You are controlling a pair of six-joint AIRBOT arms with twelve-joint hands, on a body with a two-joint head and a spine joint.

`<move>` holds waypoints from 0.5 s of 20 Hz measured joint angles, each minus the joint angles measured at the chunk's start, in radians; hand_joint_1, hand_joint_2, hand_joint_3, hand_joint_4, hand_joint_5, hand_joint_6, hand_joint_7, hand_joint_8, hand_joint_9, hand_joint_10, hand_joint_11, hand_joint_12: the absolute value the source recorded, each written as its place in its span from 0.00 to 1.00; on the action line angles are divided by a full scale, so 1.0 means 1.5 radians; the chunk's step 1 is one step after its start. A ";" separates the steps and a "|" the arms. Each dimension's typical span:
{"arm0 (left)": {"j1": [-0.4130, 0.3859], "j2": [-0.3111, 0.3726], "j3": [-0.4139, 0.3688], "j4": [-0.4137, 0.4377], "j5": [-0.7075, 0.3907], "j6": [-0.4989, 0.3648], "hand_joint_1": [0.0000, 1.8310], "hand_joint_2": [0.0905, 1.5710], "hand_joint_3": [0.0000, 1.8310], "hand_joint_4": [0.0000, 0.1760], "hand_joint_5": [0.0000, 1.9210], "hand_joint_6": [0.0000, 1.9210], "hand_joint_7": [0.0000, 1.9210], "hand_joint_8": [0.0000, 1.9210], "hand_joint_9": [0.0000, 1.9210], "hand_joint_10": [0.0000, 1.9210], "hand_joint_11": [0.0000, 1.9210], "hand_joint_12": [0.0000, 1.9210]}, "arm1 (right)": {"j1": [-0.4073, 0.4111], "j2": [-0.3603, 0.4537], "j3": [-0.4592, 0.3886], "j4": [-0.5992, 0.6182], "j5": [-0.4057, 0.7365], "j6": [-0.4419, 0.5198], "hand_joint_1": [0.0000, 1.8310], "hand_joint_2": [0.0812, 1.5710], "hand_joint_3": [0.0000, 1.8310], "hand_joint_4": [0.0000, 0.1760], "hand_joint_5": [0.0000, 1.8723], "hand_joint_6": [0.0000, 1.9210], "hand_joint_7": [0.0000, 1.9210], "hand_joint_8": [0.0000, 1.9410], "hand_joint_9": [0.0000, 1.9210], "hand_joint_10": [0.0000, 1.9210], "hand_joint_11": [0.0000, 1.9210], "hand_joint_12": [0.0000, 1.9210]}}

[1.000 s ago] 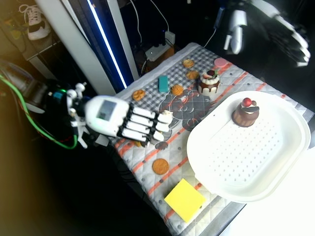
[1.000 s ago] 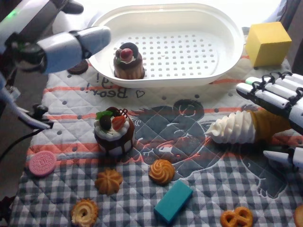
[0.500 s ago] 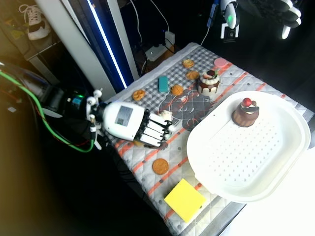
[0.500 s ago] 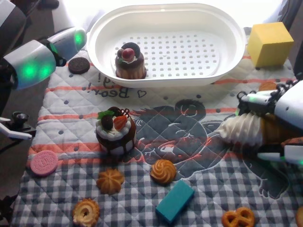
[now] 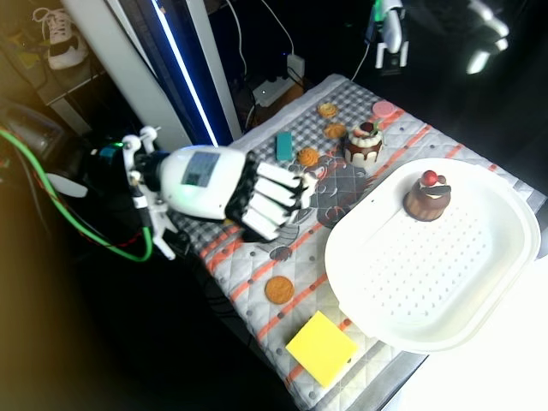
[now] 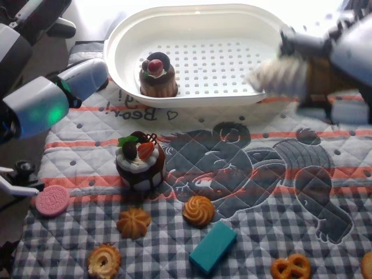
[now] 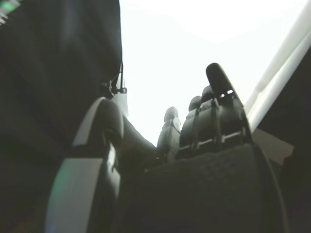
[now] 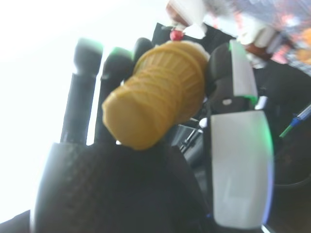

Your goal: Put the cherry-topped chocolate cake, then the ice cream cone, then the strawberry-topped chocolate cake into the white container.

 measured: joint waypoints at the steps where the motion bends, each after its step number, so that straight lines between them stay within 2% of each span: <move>1: 0.009 0.000 0.000 0.007 -0.006 -0.002 0.37 0.82 0.00 0.62 0.05 0.00 0.00 0.00 0.02 0.00 0.00 0.46 | 0.037 -0.017 0.021 0.003 -0.032 -0.019 0.59 0.85 0.00 0.00 0.30 0.77 0.31 0.85 0.21 0.88 0.21 1.00; 2: 0.013 0.000 0.000 0.006 -0.010 -0.007 0.37 0.83 0.00 0.61 0.06 0.00 0.00 0.00 0.02 0.00 0.00 0.42 | 0.065 -0.033 0.037 0.007 -0.053 -0.032 0.62 0.83 0.00 0.00 0.32 0.72 0.36 0.86 0.32 0.92 0.33 1.00; 3: 0.016 0.000 0.000 0.001 -0.015 -0.014 0.38 0.83 0.00 0.56 0.06 0.00 0.00 0.00 0.02 0.00 0.00 0.41 | 0.100 -0.060 0.065 0.005 -0.089 -0.046 0.62 0.82 0.00 0.00 0.34 0.72 0.37 0.82 0.32 0.88 0.33 1.00; 4: 0.016 -0.001 0.001 0.001 -0.022 -0.016 0.36 0.84 0.00 0.54 0.05 0.00 0.01 0.00 0.03 0.00 0.00 0.41 | 0.119 -0.085 0.091 0.005 -0.110 -0.048 0.62 0.81 0.00 0.00 0.34 0.72 0.38 0.80 0.39 0.86 0.39 1.00; 5: 0.016 -0.003 0.001 0.004 -0.029 -0.017 0.35 0.84 0.00 0.54 0.05 0.00 0.00 0.00 0.02 0.00 0.00 0.41 | 0.132 -0.110 0.115 0.011 -0.134 -0.050 0.64 0.81 0.00 0.00 0.35 0.69 0.38 0.83 0.40 0.89 0.43 1.00; 6: 0.016 -0.005 0.002 0.010 -0.034 -0.017 0.35 0.85 0.00 0.53 0.05 0.00 0.00 0.00 0.01 0.00 0.00 0.38 | 0.141 -0.129 0.134 0.023 -0.158 -0.058 0.60 0.80 0.00 0.00 0.37 0.72 0.45 0.96 0.53 0.98 0.59 1.00; 7: 0.016 -0.006 0.002 0.016 -0.032 -0.018 0.33 0.86 0.00 0.40 0.05 0.00 0.00 0.00 0.02 0.00 0.00 0.42 | 0.149 -0.153 0.155 0.045 -0.192 -0.087 0.59 0.80 0.00 0.00 0.37 0.73 0.55 0.99 0.65 1.00 0.70 1.00; 8: 0.016 -0.006 0.002 0.018 -0.031 -0.019 0.32 0.85 0.00 0.39 0.05 0.00 0.01 0.00 0.03 0.01 0.00 0.43 | 0.156 -0.173 0.174 0.064 -0.225 -0.104 0.63 0.80 0.01 0.00 0.38 0.65 0.39 0.92 0.37 1.00 0.42 1.00; 9: 0.016 -0.006 0.002 0.018 -0.032 -0.019 0.33 0.85 0.00 0.35 0.06 0.00 0.02 0.00 0.03 0.01 0.00 0.40 | 0.161 -0.197 0.204 0.072 -0.256 -0.106 0.64 0.81 0.00 0.00 0.35 0.65 0.38 0.89 0.37 1.00 0.38 1.00; 10: 0.016 -0.010 0.004 0.018 -0.035 -0.020 0.33 0.85 0.00 0.30 0.06 0.00 0.02 0.00 0.03 0.00 0.00 0.40 | 0.165 -0.217 0.232 0.083 -0.278 -0.107 0.65 0.81 0.00 0.00 0.35 0.65 0.38 0.86 0.37 0.93 0.38 1.00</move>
